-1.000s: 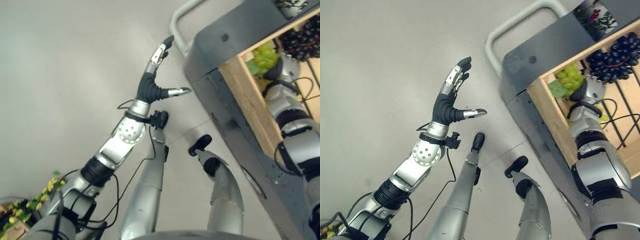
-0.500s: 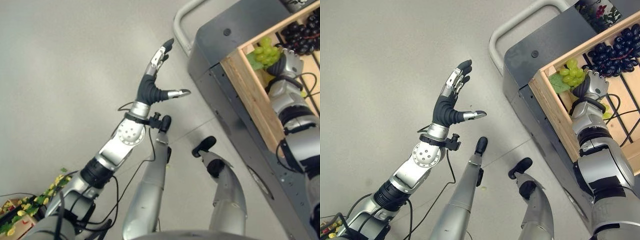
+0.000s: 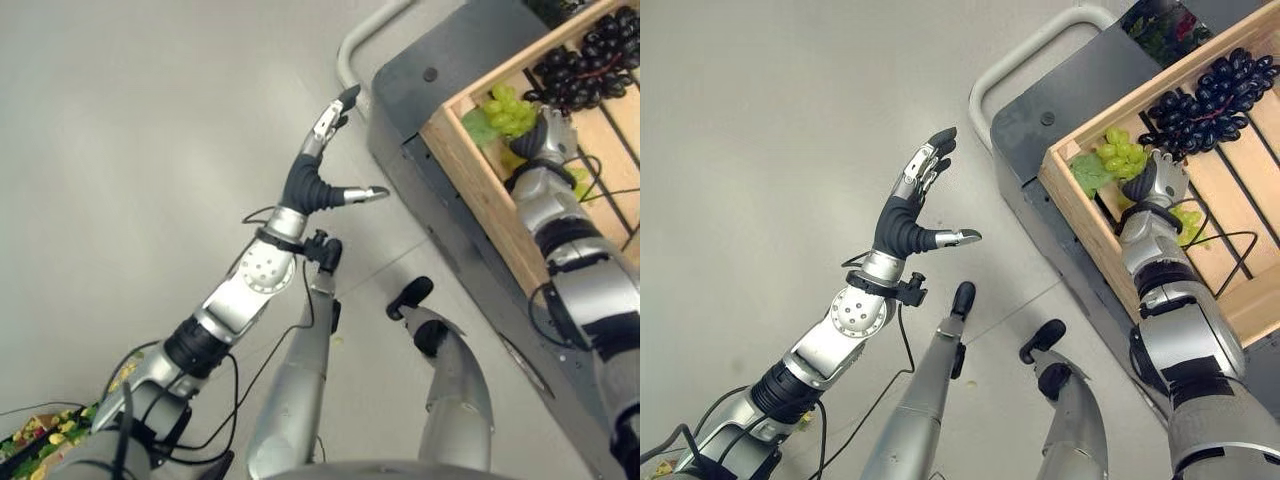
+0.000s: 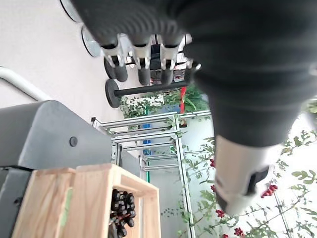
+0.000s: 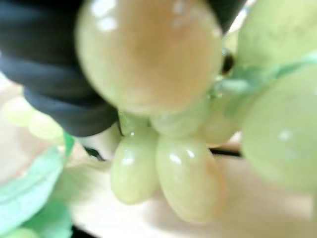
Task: Pick up the fruits from the basket on one side to the basket on the other side
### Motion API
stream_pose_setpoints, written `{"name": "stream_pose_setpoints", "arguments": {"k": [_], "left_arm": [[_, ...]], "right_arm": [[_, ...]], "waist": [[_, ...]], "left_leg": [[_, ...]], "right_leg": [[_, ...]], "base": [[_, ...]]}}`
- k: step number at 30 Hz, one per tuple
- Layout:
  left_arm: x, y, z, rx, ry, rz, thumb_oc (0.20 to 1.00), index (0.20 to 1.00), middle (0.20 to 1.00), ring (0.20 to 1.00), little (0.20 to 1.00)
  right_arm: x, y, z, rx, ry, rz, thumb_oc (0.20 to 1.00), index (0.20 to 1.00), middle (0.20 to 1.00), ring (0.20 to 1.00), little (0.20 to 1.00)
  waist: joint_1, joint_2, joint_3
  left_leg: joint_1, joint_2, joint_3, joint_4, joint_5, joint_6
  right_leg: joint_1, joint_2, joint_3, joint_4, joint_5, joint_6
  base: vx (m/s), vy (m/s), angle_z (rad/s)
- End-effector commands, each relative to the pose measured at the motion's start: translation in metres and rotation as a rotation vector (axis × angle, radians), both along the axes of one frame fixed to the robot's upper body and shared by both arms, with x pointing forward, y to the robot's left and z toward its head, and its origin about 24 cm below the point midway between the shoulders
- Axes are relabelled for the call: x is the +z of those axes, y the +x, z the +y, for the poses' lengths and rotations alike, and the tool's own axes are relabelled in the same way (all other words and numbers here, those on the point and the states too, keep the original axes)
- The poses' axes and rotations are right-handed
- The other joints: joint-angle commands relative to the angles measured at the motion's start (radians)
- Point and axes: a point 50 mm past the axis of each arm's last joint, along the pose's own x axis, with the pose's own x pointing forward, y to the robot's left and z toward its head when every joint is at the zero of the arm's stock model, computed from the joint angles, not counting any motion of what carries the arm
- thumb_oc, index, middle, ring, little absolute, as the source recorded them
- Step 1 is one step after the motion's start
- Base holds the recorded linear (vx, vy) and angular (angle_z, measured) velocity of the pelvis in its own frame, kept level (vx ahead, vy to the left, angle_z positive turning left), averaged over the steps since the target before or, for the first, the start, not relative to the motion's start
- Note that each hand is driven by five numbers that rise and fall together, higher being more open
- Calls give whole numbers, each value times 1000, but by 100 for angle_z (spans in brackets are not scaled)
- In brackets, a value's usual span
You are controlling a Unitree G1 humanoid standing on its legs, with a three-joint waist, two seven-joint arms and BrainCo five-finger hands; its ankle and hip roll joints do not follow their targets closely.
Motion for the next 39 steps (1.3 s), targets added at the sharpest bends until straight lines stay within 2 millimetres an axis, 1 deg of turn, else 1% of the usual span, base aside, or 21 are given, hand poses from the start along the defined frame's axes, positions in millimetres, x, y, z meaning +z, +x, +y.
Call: {"name": "stream_pose_setpoints", "arguments": {"k": [1, 2, 3, 4, 5, 6, 7, 8, 9, 12, 13, 14, 15, 16, 17, 19, 25, 26, 27, 36, 39], "left_arm": [[26, -19, 3, -70, -82, -143, 1000, 1000, 1000, 1000, 1000], [22, -18, 11, -47, -80, -130, 1000, 1000, 1000, 1000, 1000], [19, -18, 14, -35, -80, -119, 1000, 1000, 1000, 1000, 1000], [19, -18, 15, -35, -80, -116, 1000, 1000, 1000, 1000, 1000], [15, -16, 23, -3, -78, -97, 1000, 1000, 1000, 1000, 1000], [12, -16, 24, -1, -78, -85, 1000, 1000, 1000, 1000, 1000], [10, -14, 30, 20, -83, -73, 1000, 1000, 1000, 1000, 1000], [6, -14, 34, 30, -94, -51, 1000, 1000, 1000, 1000, 1000], [2, -13, 37, 35, -89, -30, 1000, 1000, 1000, 1000, 1000], [-3, -15, 47, 2, -126, 16, 1000, 1000, 1000, 1000, 1000], [-4, -15, 47, 2, -126, 18, 1000, 1000, 1000, 1000, 1000], [-8, -16, 52, -2, -126, 42, 1000, 1000, 1000, 1000, 1000], [-9, -16, 52, -2, -126, 44, 1000, 1000, 1000, 1000, 1000], [-15, -17, 57, -3, -123, 74, 1000, 1000, 1000, 1000, 1000], [-15, -18, 57, -3, -123, 76, 1000, 1000, 1000, 1000, 1000], [-24, -19, 61, -7, -131, 114, 1000, 1000, 1000, 1000, 1000], [-46, -28, 74, -8, -116, 216, 1000, 1000, 1000, 1000, 1000], [-51, -30, 76, -19, -119, 247, 1000, 1000, 1000, 1000, 1000], [-52, -30, 76, -19, -119, 248, 1000, 1000, 1000, 1000, 1000], [-79, -35, 74, -79, -110, 399, 1000, 1000, 1000, 1000, 1000], [-86, -32, 70, -112, -73, 445, 1000, 1000, 1000, 1000, 1000]], "right_arm": [[-91, -9, 44, 137, 188, 227, 200, 200, 200, 200, 200], [-72, -2, 57, 189, 238, 116, 200, 200, 200, 200, 200], [-66, -3, 62, 220, 277, 49, 200, 200, 200, 200, 200], [-68, -3, 63, 220, 279, 52, 200, 200, 200, 200, 200], [-55, -6, 74, 296, 333, -59, 200, 200, 200, 200, 200], [-60, -8, 74, 294, 335, -47, 200, 200, 200, 200, 200], [-41, -12, 76, 347, 349, -151, 200, 200, 200, 200, 200], [-37, -20, 79, 384, 379, -211, 200, 200, 200, 200, 200], [-46, -26, 78, 384, 391, -198, 200, 200, 200, 200, 200], [-49, -44, 73, 416, 433, -267, 200, 200, 200, 200, 200], [-50, -44, 73, 415, 434, -265, 200, 200, 200, 200, 200], [-43, -53, 70, 442, 443, -320, 200, 200, 200, 200, 200], [-44, -54, 70, 442, 444, -319, 200, 200, 200, 200, 200], [-46, -62, 67, 454, 433, -323, 200, 200, 200, 200, 200], [-47, -63, 67, 453, 434, -321, 200, 200, 200, 200, 200], [-54, -68, 65, 454, 444, -307, 200, 200, 200, 200, 200], [-52, -89, 65, 518, 444, -330, 200, 200, 200, 200, 200], [-50, -92, 63, 533, 462, -345, 200, 200, 200, 200, 200], [-51, -93, 63, 533, 463, -343, 200, 200, 200, 200, 200], [-20, -101, 71, 708, 481, -416, 200, 200, 200, 200, 200], [-6, -100, 79, 813, 549, -444, 200, 200, 200, 200, 200]], "waist": [[-11, 40, 106], [-30, 18, 106], [-46, 2, 106], [-45, 0, 106], [-70, -22, 106], [-70, -24, 106], [-87, -39, 106], [-100, -51, 106], [-102, -56, 106], [-124, -66, 106], [-124, -66, 106], [-137, -74, 96], [-136, -74, 99], [-146, -78, 56], [-146, -77, 56], [-155, -80, 12], [-180, -95, -117], [-186, -98, -160], [-186, -98, -161], [-209, -105, -291], [-219, -106, -323]], "left_leg": [[78, -29, 73, -58, -29, 33], [133, -21, 86, -80, -29, 34], [164, -17, 93, -93, -29, 34], [170, -16, 94, -97, -28, 34], [204, -11, 107, -130, 6, 40], [233, -10, 105, -129, -23, 34], [241, -6, 115, -146, 7, 40], [283, -2, 123, -162, 7, 41], [316, -2, 125, -173, 10, 43], [467, 1, 135, -222, 8, 42], [472, 1, 135, -225, 8, 42], [545, 8, 145, -253, 8, 39], [553, 8, 145, -256, 9, 39], [595, 12, 151, -284, 7, 38], [599, 13, 151, -287, 8, 38], [646, 19, 161, -317, 8, 37], [760, 30, 191, -415, 26, 28], [789, 36, 203, -437, 29, 23], [791, 36, 204, -440, 30, 23], [923, 58, 273, -507, 24, 16], [961, 66, 298, -537, 27, 15]], "right_leg": [[104, -22, 50, -87, 50, 197], [155, -13, 59, -112, 62, 199], [181, -7, 65, -128, 70, 199], [186, -7, 66, -132, 71, 200], [215, 1, 59, -167, 108, 187], [237, 4, 75, -160, 83, 201], [245, 8, 69, -183, 113, 188], [279, 13, 76, -198, 116, 188], [308, 12, 75, -206, 119, 188], [450, 14, 70, -252, 123, 192], [455, 15, 69, -255, 124, 192], [526, 25, 71, -288, 126, 194], [534, 26, 70, -292, 127, 194], [569, 36, 74, -322, 130, 196], [573, 37, 74, -325, 131, 196], [615, 50, 77, -362, 136, 197], [723, 91, 89, -478, 160, 204], [750, 100, 97, -511, 167, 207], [752, 102, 97, -514, 168, 207], [851, 136, 151, -587, 177, 211], [869, 145, 172, -605, 181, 214]], "base": [[8, -26, -12], [17, -29, -11], [16, -17, -12], [-44, 14, -15], [21, -14, -19], [-41, 12, -20], [29, -18, -18], [-19, 4, -15], [62, -46, -23], [84, -40, -19], [114, -50, -23], [62, -37, -24], [149, -54, -23], [91, -20, -9], [134, -36, -9], [128, -31, -25], [154, -51, -19], [144, -39, -19], [136, -45, -18], [89, -23, -20], [28, -11, -20]]}}
